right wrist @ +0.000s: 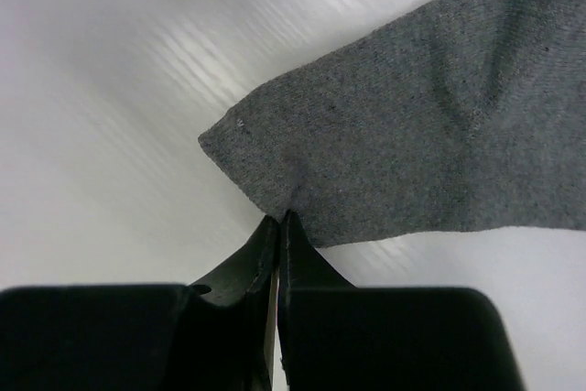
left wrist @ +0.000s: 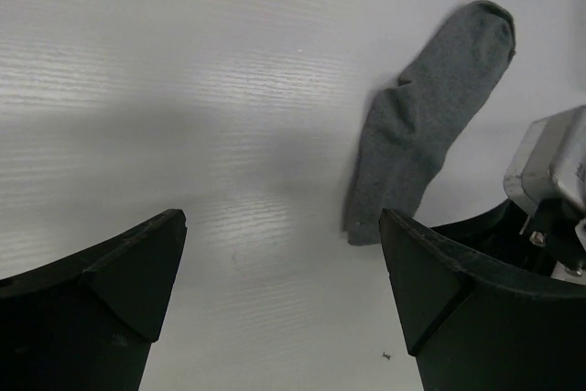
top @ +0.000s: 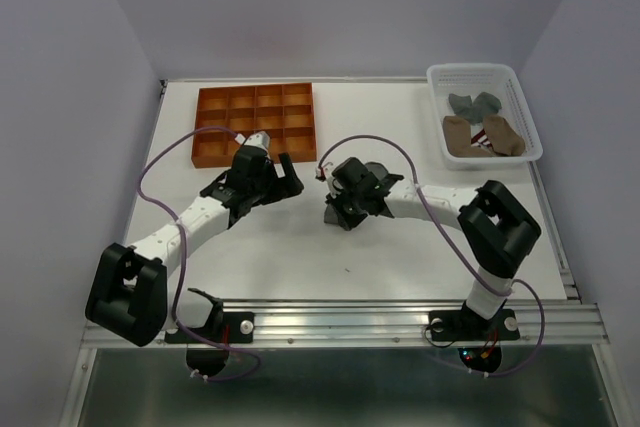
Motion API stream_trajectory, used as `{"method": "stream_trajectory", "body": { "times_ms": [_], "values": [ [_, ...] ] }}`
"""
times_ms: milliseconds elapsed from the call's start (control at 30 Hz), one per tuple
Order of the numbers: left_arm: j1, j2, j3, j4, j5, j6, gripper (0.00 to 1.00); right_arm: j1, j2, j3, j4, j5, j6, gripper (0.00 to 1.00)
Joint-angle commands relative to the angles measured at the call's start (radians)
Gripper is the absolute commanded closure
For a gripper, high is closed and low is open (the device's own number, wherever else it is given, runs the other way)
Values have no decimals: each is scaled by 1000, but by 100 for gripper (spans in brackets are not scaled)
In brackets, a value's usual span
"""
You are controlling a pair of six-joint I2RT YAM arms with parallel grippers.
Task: Roll the socks
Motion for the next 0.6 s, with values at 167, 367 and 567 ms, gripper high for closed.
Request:
{"method": "stream_trajectory", "body": {
  "times_ms": [167,367,567],
  "values": [
    [-6,-21,-81,130,196,-53,1,-96,77,98,-1,-372,197,99],
    [-52,28,-97,148,252,-92,1,-118,120,115,2,-490,239,99],
    [-126,100,-72,170,267,-112,6,-161,166,131,6,-602,285,99]
  ]
}}
